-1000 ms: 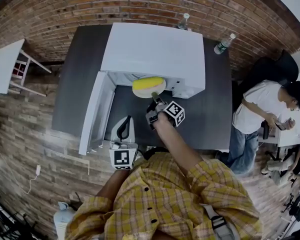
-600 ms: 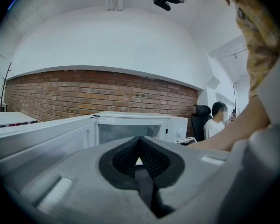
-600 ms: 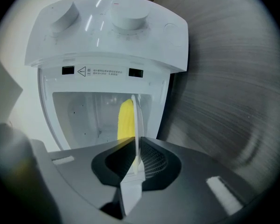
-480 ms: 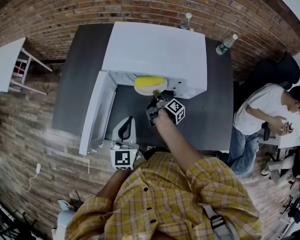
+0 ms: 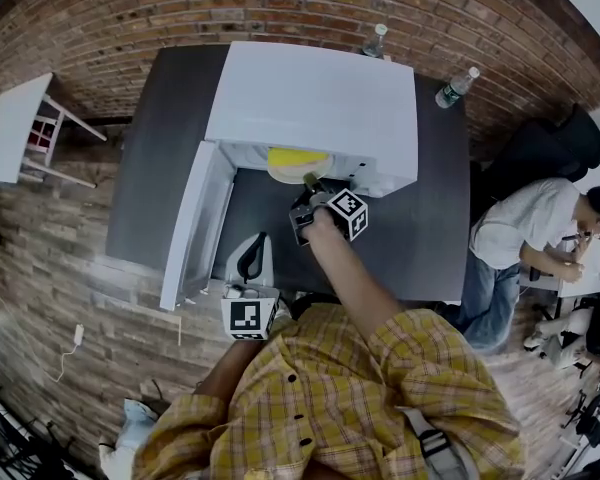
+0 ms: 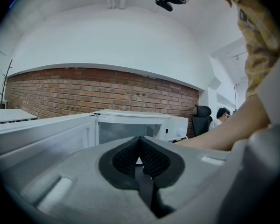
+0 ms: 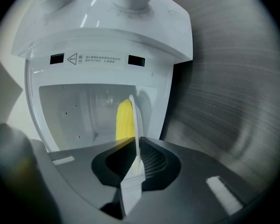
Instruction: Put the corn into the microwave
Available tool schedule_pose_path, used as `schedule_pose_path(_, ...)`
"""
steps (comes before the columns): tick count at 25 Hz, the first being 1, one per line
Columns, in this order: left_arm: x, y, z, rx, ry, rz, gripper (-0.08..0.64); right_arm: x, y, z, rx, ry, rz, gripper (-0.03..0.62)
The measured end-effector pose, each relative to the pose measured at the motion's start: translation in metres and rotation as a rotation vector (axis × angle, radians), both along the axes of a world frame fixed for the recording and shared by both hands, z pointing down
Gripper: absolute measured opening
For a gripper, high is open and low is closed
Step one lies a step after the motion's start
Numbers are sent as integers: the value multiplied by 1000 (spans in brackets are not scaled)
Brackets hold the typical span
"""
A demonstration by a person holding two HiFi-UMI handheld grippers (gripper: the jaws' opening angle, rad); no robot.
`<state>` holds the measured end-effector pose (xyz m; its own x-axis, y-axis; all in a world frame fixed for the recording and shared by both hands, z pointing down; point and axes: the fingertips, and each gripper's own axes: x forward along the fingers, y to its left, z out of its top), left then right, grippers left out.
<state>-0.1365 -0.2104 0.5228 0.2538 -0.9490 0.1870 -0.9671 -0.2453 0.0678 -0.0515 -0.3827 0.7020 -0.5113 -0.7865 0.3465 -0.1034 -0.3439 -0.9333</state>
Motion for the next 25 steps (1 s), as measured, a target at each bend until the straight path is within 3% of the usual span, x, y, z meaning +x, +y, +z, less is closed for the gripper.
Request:
schedule_pose_path(21, -3, -4, 10, -40, 34, -26, -3, -8, -20, 5, -58, -15, 54, 29)
schedule_pose_path(25, -6, -6, 10, -40, 36, -35, -3, -10, -20, 11, -81, -13, 48, 78)
